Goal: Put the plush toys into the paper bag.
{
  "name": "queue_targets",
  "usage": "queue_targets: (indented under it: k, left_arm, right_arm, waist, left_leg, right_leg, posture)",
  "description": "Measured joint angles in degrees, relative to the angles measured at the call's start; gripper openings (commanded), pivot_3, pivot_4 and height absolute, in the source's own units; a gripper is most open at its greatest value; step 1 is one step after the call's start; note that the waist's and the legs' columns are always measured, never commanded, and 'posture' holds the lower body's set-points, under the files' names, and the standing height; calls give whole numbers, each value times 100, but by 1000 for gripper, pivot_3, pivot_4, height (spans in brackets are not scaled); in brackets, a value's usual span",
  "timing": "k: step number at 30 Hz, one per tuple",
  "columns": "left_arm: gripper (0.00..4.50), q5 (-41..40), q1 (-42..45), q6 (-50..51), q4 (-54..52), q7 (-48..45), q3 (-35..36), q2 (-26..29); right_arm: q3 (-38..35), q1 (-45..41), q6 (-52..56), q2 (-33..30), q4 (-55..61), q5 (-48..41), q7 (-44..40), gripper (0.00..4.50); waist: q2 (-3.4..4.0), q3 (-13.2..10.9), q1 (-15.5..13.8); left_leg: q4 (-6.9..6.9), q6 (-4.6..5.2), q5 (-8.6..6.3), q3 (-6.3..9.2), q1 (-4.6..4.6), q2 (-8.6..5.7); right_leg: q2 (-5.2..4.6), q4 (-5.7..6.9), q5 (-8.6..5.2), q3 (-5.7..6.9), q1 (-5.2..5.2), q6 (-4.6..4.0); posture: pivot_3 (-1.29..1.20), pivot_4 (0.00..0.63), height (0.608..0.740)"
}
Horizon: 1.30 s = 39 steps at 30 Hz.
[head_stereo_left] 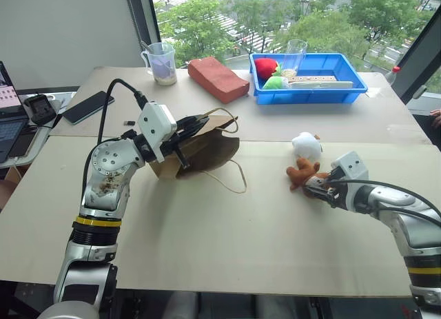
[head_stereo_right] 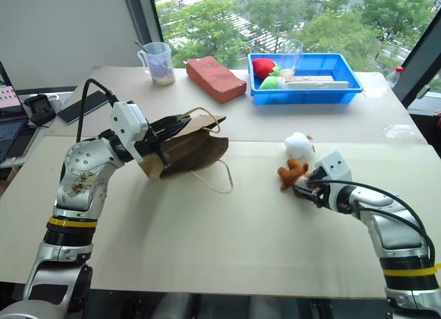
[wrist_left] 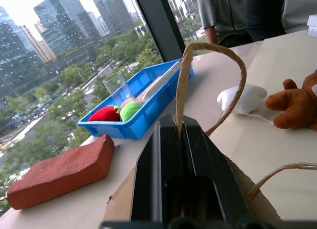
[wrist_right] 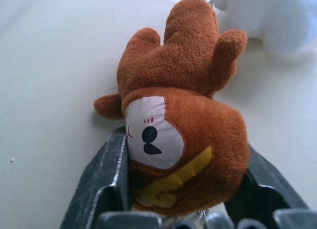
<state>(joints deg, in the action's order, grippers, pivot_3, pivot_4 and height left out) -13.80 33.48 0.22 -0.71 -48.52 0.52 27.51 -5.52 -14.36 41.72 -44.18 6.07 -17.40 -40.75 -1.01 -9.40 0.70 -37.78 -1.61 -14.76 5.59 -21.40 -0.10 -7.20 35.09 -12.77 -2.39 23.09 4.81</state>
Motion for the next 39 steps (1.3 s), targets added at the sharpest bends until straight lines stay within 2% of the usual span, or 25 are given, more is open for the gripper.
queue_targets:
  k: [3, 4, 9, 12, 15, 19, 26, 28, 37, 38, 39]
  left_arm:
    - [0, -9, -10, 26, -38, 5, 2, 3]
    - [0, -20, -14, 49, -53, 5, 5, 13]
    - [0, -119, -16, 119, -75, -47, 10, 33]
    - [0, -159, 37, 124, -81, -56, -50, -12]
    - [0, -182, 85, 124, -79, -55, -69, -31]
    - [0, -211, 175, 133, -116, -47, -137, -188]
    - [0, -219, 186, 167, -272, -45, -208, -318]
    - [0, -234, 191, 205, -338, -25, -222, -337]
    - [0, -368, 176, 291, -532, -70, -185, -304]
    - [0, -404, 176, 313, -547, -61, -177, -303]
    - [0, -420, 176, 341, -550, -54, -172, -303]
  right_arm:
    - [-181, -19, 31, -21, 31, -169, -97, 357]
    - [-230, -71, 118, -66, 108, -246, -157, 188]
    - [-201, -977, 1318, -174, 1192, -1350, -493, 116]
    - [91, -1802, 1920, 419, 1753, -1815, -223, 116]
    - [531, -2011, 2290, 1111, 1676, -1852, 257, 116]
    - [1341, -2288, 2439, 2363, 1164, -1602, 957, 116]
    - [2169, -2754, 1856, 3457, -95, -852, 1370, 116]
    - [2208, -2888, 1496, 3827, -396, -740, 1373, 1130]
    - [2044, -2910, 740, 4019, -822, -489, 1339, 4249]
    - [2041, -2909, 638, 4048, -853, -439, 1344, 4469]
    - [2042, -2908, 574, 4063, -886, -403, 1346, 4469]
  waist:
    - [0, 0, 4]
    - [1, -1, 8]
    - [4, -2, 97]
    - [2, -1, 130]
    - [0, 0, 82]
    - [2, 0, 72]
    - [4, 0, 154]
    - [4, 0, 196]
    - [5, 0, 210]
    - [6, 0, 213]
    - [6, 0, 217]
  left_leg:
    - [0, 0, 0, 0, 0, 0]
    - [0, 0, 0, 0, 0, 0]
    - [1, 0, 0, 3, 3, 3]
    - [1, 0, 0, 17, 4, 3]
    - [-1, 0, 0, 21, -5, 1]
    - [0, -4, 2, 25, -15, 0]
    - [1, -15, 9, 31, -18, -2]
    - [2, -16, 9, 33, -17, -1]
    - [4, -16, 9, 36, -18, -1]
    - [4, -16, 9, 36, -17, -1]
    - [4, -16, 9, 36, -18, -1]
  right_leg:
    - [0, 1, 0, 0, 0, 0]
    - [0, 1, 0, -1, 1, 0]
    - [3, 7, 0, 0, 4, 0]
    - [6, 8, 0, 7, -4, 0]
    - [6, 7, 0, 6, 1, 0]
    - [6, 18, 1, 7, 16, -1]
    - [6, 37, 1, 9, 26, -2]
    - [8, 72, 1, 8, 33, -2]
    - [9, 78, 1, 9, 41, -2]
    - [9, 78, 1, 8, 41, -2]
    - [9, 78, 1, 8, 41, -2]
  posture:
    - [0, 150, 740]
    - [0, 150, 740]
    - [0, 150, 740]
    - [0, 150, 740]
    - [0, 150, 740]
    - [0, 150, 740]
    - [0, 150, 740]
    - [0, 150, 740]
    - [0, 150, 740]
    - [0, 150, 740]
    - [0, 150, 740]
